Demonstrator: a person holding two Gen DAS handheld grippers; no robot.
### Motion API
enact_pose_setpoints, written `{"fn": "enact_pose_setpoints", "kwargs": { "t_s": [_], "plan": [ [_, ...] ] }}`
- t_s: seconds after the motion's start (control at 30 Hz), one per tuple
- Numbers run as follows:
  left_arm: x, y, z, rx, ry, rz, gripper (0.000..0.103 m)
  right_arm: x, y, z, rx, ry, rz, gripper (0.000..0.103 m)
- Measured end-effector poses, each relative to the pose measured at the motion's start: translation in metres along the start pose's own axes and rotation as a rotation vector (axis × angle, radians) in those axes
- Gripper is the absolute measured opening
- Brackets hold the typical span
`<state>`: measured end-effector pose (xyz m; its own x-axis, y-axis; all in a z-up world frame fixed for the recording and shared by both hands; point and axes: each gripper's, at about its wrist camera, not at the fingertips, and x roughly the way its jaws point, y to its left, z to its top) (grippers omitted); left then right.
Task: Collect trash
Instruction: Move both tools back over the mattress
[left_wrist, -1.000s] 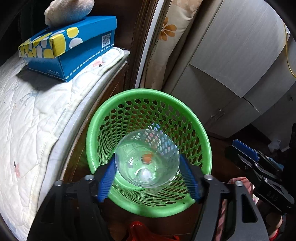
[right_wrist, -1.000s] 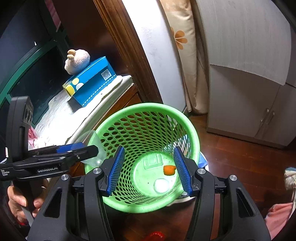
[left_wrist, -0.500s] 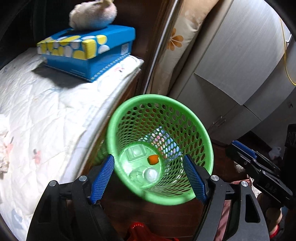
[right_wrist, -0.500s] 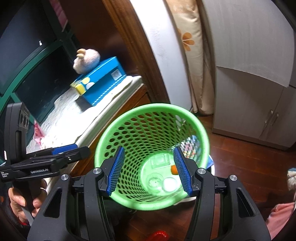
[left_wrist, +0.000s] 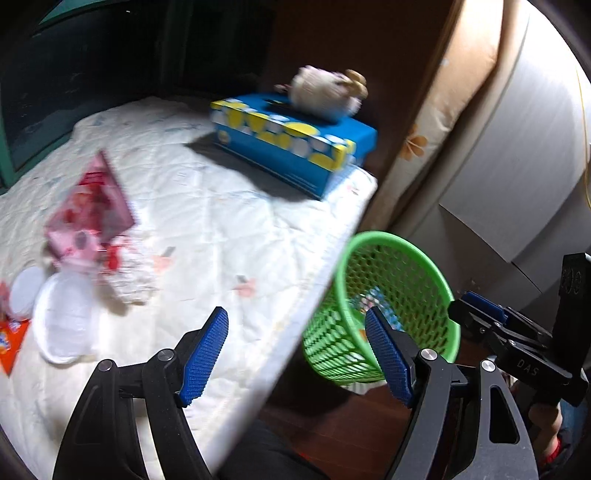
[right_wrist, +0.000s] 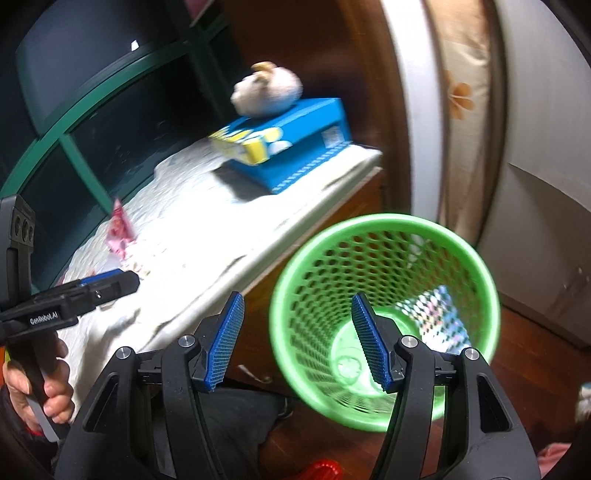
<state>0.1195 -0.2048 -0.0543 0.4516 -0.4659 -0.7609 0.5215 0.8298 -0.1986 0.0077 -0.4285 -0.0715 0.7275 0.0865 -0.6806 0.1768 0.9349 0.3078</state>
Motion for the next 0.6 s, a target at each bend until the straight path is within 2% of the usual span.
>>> {"fn": "enact_pose_setpoints", "kwargs": {
  "t_s": [0.33,0.6],
  "plan": [
    [-0.043,0.094,-0.015,-0.168,-0.055,0.134,0.074,0.039,0.077,0.018,-0.132,0.044,0.126,0.061],
    [-0.062,0.141,-0.026,-0.26,-0.074,0.193,0.074,0.079,0.126,0.027,-0.173,0.107,0.242,0.061]
  ]
}}
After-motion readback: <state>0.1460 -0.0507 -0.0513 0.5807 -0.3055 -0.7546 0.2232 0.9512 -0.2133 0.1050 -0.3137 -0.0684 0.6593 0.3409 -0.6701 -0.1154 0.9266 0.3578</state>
